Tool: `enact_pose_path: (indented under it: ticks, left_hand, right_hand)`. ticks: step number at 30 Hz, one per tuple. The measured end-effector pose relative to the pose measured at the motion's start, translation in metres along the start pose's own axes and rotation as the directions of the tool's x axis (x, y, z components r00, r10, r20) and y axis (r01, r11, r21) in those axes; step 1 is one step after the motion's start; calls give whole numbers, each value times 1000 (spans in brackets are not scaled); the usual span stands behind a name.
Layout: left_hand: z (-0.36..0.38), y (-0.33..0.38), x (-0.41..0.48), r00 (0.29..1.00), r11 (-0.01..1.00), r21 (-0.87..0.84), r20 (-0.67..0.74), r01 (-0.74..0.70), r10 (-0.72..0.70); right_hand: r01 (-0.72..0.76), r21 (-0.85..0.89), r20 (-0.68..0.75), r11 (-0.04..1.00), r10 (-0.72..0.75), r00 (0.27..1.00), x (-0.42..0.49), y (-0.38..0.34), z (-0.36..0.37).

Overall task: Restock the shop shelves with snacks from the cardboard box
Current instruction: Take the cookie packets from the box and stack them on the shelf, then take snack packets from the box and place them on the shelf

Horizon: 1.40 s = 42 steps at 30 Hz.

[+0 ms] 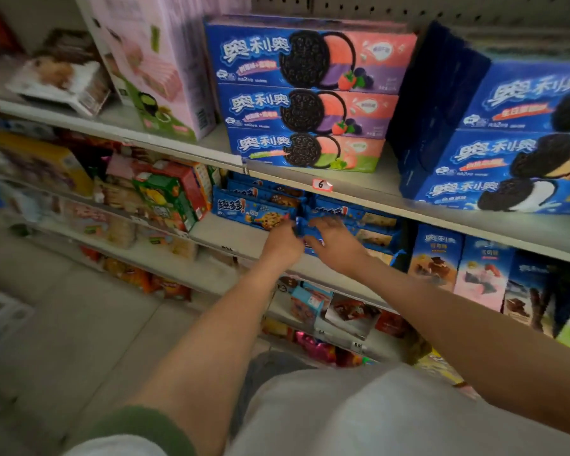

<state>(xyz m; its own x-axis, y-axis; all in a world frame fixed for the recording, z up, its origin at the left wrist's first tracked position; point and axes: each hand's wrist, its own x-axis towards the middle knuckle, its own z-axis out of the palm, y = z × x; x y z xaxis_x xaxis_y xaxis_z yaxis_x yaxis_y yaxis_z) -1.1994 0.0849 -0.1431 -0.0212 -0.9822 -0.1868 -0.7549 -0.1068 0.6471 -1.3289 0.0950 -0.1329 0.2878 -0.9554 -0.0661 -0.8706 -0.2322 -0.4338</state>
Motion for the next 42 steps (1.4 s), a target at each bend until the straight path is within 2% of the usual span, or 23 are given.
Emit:
enact_pose_path:
  ticks: [4,8,10,15,20,24,33,40,42]
  left_hand:
    - [-41,-40,-29,978,975,109,62,194,-201]
    - [-92,-97,-52,922,915,118,-19,387,-387]
    - [-122,-134,-57,877,877,34,-69,479,-476]
    - [-188,-214,-75,800,812,-145,-140,566,-583]
    - [-260,-319,-105,655,680,-252,-187,689,-732]
    - [-310,-391,-120,542,581,-338,-213,740,-813]
    - [-397,-524,-96,365,411,-545,-198,730,-910]
    - [-509,-657,-37,296,350,-596,-190,723,-936]
    - [-546,-701,-16,286,340,-593,-186,730,-940]
  right_hand:
    - [134,154,51,979,-143,988,7,-49,12]
    - [224,179,82,958,-242,967,34,-109,39]
    - [264,169,138,950,-288,948,54,-150,60]
    - [284,181,269,942,-325,906,104,-246,115]
    - [342,145,450,928,-370,813,149,-361,186]
    - [403,147,502,903,-419,757,167,-444,224]
    - [454,148,616,879,-440,653,265,-581,311]
    - [491,189,652,850,-483,584,388,-735,391]
    - [517,200,674,832,-500,543,423,-784,410]
